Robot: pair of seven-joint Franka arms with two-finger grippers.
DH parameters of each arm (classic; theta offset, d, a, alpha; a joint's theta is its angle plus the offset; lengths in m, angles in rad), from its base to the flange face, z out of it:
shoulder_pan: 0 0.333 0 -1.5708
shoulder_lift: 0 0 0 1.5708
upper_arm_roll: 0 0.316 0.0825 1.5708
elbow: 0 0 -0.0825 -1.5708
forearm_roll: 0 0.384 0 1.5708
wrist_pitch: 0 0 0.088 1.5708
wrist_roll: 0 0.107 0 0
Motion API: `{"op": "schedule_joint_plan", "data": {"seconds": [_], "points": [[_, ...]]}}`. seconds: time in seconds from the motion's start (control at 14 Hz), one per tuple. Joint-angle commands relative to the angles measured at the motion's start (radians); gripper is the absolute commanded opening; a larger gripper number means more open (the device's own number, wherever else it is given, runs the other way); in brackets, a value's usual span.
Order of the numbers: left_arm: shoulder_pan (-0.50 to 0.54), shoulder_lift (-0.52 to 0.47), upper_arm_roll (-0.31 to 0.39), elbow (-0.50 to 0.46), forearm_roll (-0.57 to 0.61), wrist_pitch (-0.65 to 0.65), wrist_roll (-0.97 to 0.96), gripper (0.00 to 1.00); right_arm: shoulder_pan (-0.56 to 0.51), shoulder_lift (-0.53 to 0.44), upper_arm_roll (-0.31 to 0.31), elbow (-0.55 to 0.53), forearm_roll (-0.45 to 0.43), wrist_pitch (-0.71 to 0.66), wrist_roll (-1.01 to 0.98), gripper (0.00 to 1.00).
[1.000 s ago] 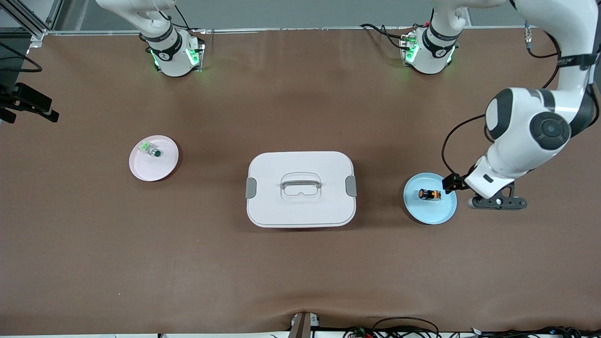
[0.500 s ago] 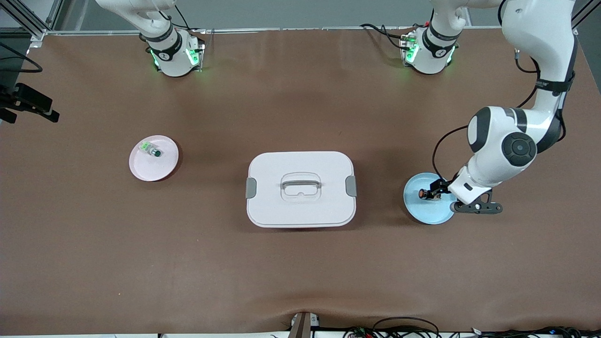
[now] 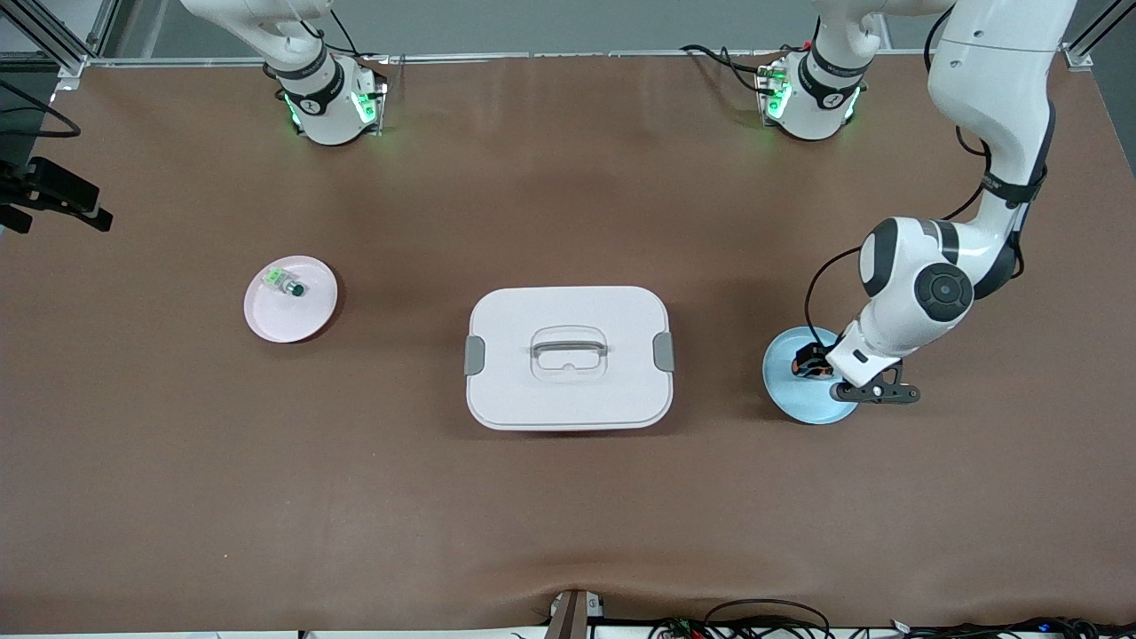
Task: Transfer orange switch to right arm and place
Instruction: 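Close the left gripper on the orange switch and lift it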
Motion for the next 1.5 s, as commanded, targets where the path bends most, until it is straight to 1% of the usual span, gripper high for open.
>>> {"op": "schedule_joint_plan", "data": {"seconds": [0.0, 1.14, 1.21, 1.43], "points": [[0.008, -0.009, -0.028, -0.023, -0.043, 0.027, 0.006, 1.0, -0.015, -0.033, 0.009, -0.035, 0.015, 0.007, 0.0, 1.0], [0.011, 0.056, -0.028, -0.028, -0.043, 0.096, 0.034, 0.99, -0.017, -0.033, 0.009, -0.035, 0.015, 0.002, 0.0, 1.0], [0.011, 0.056, -0.029, -0.028, -0.043, 0.095, 0.034, 0.88, -0.017, -0.033, 0.009, -0.036, 0.015, 0.002, 0.0, 1.0], [0.01, 0.049, -0.028, -0.019, -0.043, 0.095, 0.036, 0.18, -0.017, -0.033, 0.009, -0.036, 0.015, 0.002, 0.0, 1.0]]}}
